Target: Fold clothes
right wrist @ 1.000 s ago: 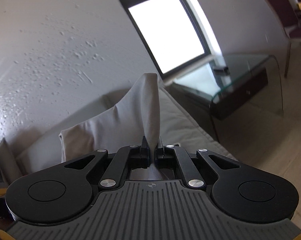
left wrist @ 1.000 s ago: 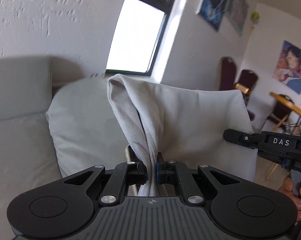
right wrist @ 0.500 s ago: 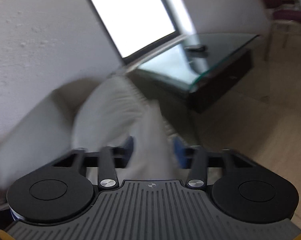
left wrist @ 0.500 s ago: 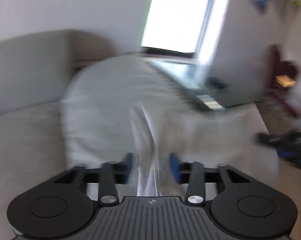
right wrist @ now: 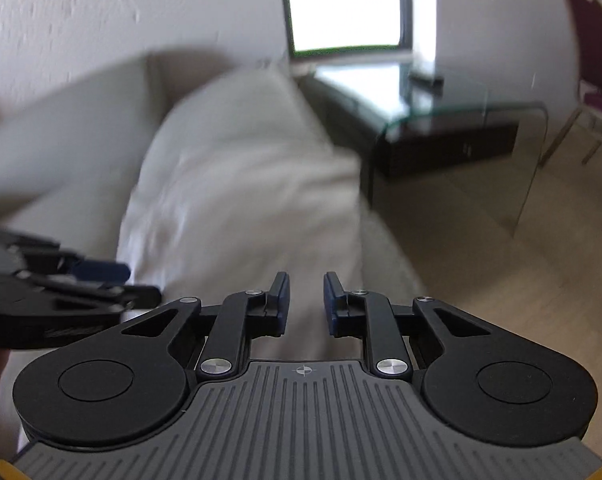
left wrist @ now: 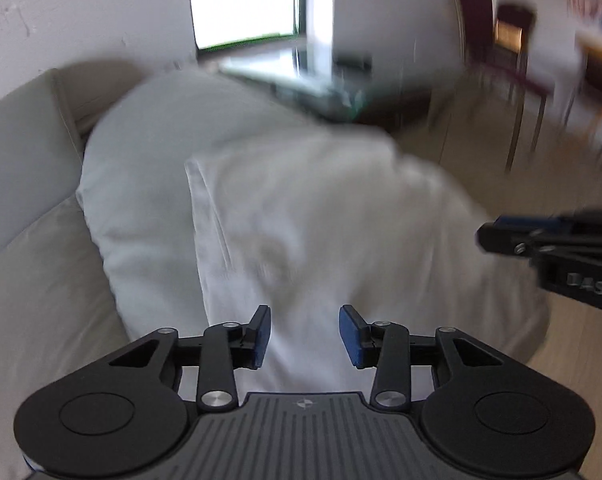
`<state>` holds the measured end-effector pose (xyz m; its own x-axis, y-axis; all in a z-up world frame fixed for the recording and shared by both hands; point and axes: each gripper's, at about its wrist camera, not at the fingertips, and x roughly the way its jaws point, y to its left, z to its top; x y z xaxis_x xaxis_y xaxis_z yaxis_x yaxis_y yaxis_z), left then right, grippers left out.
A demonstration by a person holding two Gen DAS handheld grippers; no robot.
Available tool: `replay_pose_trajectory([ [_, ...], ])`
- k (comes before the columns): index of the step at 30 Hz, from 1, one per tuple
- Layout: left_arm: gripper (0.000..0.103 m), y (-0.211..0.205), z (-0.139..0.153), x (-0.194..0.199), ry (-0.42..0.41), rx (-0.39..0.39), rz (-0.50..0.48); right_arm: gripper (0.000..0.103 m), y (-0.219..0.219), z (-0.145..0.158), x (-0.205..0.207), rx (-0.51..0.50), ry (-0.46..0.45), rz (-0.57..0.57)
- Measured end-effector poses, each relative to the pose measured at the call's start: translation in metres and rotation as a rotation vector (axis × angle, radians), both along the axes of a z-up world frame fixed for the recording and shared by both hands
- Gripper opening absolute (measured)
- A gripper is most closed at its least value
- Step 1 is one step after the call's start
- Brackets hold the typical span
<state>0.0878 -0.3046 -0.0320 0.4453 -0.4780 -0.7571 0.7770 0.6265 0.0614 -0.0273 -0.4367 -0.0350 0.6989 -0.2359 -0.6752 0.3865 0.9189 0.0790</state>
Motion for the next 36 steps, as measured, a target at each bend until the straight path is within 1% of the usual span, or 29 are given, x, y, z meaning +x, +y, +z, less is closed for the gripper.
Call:
replay_pose_trajectory([
  [1,0.04,-0.001,-0.006,-0.003,0.011,0.031,0.008,0.021,0.002,-0.005,-0.005,0.009,0.04,0.0],
  [3,0.04,0.002,-0.012,-0.004,0.024,0.049,0.032,0.021,0.005,-0.014,-0.016,0.015,0.116,-0.001],
  [5,0.041,0.008,-0.008,-0.007,0.036,0.065,0.07,0.028,0.006,-0.021,-0.028,-0.01,0.188,-0.005],
  [6,0.042,0.011,-0.003,-0.01,0.036,0.069,0.084,0.034,0.006,-0.021,-0.033,-0.009,0.225,-0.014],
  [7,0.042,0.014,0.001,-0.013,0.037,0.072,0.098,0.034,0.006,-0.02,-0.039,-0.003,0.251,-0.034],
  [8,0.042,0.017,0.005,-0.016,0.038,0.076,0.113,0.034,0.006,-0.015,-0.045,0.009,0.255,-0.049],
  [9,0.042,0.02,0.01,-0.02,0.038,0.079,0.127,0.035,0.007,-0.005,-0.05,0.028,0.23,-0.057],
  [10,0.045,0.023,0.014,-0.023,0.039,0.083,0.141,0.04,0.008,0.005,-0.054,0.047,0.205,-0.066],
  [11,0.05,0.026,0.018,-0.026,0.039,0.086,0.155,0.045,0.009,0.015,-0.059,0.066,0.18,-0.074],
  [12,0.053,0.029,0.023,-0.029,0.04,0.09,0.169,0.054,0.011,0.025,-0.064,0.085,0.155,-0.083],
  [14,0.063,0.035,0.032,-0.036,0.039,0.095,0.196,0.056,0.017,0.048,-0.071,0.093,0.104,-0.083],
  [15,0.064,0.038,0.042,-0.045,0.021,0.081,0.196,0.061,0.022,0.059,-0.074,0.091,0.078,-0.08],
  [16,0.068,0.041,0.05,-0.051,0.007,0.064,0.201,0.063,0.026,0.071,-0.077,0.089,0.053,-0.077],
  [17,0.07,0.045,0.058,-0.057,-0.007,0.047,0.206,0.064,0.031,0.082,-0.078,0.083,0.03,-0.075],
  [20,0.074,0.057,0.084,-0.074,-0.02,-0.008,0.24,0.064,0.044,0.111,-0.087,0.065,-0.004,-0.059],
  [24,0.08,0.069,0.116,-0.093,-0.028,-0.086,0.241,0.069,0.06,0.15,-0.104,0.048,-0.049,-0.037],
  [26,0.086,0.077,0.134,-0.106,-0.043,-0.129,0.229,0.07,0.066,0.171,-0.114,0.038,-0.076,-0.031],
  [27,0.087,0.08,0.142,-0.111,-0.046,-0.146,0.222,0.07,0.069,0.18,-0.119,0.033,-0.087,-0.029],
  [29,0.092,0.085,0.156,-0.12,-0.049,-0.179,0.213,0.071,0.074,0.194,-0.126,0.025,-0.097,-0.026],
  [32,0.1,0.092,0.174,-0.131,-0.049,-0.226,0.209,0.073,0.081,0.207,-0.133,0.009,-0.08,-0.021],
  [33,0.101,0.094,0.177,-0.134,-0.057,-0.236,0.217,0.073,0.083,0.208,-0.134,-0.001,-0.072,-0.025],
  [36,0.102,0.094,0.172,-0.137,-0.068,-0.223,0.231,0.077,0.09,0.204,-0.137,-0.032,-0.05,-0.036],
])
